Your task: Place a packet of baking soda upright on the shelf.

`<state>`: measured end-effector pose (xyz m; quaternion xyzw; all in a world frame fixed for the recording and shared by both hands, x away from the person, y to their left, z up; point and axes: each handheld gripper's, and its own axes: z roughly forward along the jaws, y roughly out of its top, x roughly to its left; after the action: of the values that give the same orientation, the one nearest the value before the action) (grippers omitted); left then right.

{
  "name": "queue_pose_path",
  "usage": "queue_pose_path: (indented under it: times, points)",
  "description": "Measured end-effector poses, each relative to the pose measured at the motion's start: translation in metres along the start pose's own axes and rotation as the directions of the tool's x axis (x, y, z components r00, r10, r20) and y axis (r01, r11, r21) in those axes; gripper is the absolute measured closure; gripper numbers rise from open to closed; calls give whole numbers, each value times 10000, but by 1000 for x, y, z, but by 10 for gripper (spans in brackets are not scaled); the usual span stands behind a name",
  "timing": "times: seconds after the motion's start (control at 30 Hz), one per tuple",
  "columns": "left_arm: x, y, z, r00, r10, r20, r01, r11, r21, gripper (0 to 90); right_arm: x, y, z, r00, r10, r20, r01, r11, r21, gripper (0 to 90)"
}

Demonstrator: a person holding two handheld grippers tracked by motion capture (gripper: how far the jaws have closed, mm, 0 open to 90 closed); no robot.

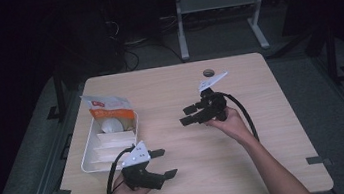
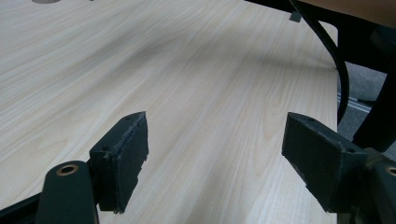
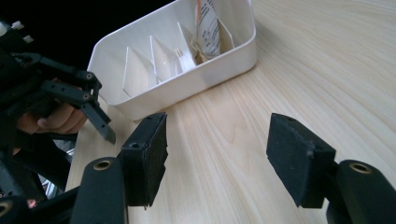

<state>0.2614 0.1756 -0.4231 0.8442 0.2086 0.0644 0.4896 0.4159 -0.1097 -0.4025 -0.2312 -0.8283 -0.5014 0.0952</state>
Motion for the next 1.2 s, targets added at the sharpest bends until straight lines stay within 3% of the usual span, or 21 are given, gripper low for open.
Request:
queue_pose_path:
  times: [0.5,1.2]
  points:
    - [1,0,0,10000,-13,-58,13,10000,34,220,12,-26,-24,9999,-15,129,12,9997,237,360]
    - [2,0,1,9999,-86,-63,87,10000,16,220,23,-64,-42,9995,245,177,-254,9982,548,354]
